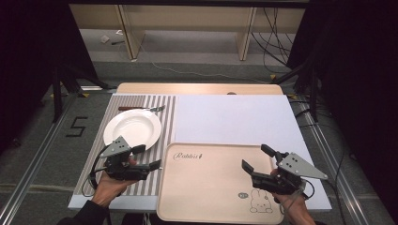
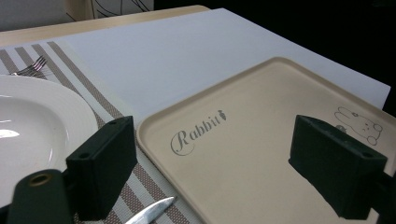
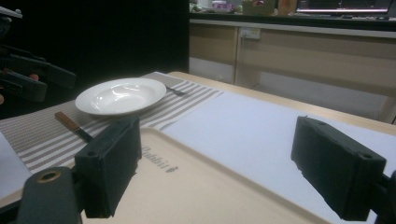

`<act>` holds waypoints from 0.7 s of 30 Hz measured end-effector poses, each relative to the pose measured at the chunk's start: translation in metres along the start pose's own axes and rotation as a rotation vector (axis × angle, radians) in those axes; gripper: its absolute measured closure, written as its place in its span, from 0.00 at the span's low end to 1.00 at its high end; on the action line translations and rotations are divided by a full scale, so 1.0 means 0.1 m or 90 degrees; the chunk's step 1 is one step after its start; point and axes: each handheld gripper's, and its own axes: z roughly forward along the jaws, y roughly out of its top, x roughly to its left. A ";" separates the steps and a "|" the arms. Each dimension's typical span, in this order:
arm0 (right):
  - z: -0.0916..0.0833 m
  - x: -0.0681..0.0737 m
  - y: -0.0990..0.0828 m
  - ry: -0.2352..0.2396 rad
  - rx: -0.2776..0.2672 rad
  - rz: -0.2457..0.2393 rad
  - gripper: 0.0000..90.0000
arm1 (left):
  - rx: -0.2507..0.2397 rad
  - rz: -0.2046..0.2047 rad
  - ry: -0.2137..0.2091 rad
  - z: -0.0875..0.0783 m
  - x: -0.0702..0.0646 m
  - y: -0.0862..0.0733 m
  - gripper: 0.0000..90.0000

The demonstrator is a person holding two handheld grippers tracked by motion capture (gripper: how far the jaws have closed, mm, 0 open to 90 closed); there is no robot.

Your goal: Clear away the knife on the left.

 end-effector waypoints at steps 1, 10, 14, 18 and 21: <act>0.00 0.00 0.00 0.000 0.000 0.000 0.19 | 0.007 0.004 -0.001 0.00 0.00 0.00 0.15; 0.00 0.00 0.00 0.001 0.000 -0.002 0.19 | 0.085 0.056 -0.008 -0.04 0.01 0.04 0.16; 0.00 0.00 0.00 0.000 0.000 -0.002 0.19 | 0.130 0.064 -0.002 -0.02 0.06 0.03 0.16; 0.00 0.00 0.00 0.001 0.000 -0.001 0.19 | 0.160 0.080 0.022 -0.06 0.12 0.04 0.18; 0.00 0.00 0.00 -0.001 0.002 0.000 0.19 | 0.189 0.083 0.022 -0.10 0.19 0.03 0.18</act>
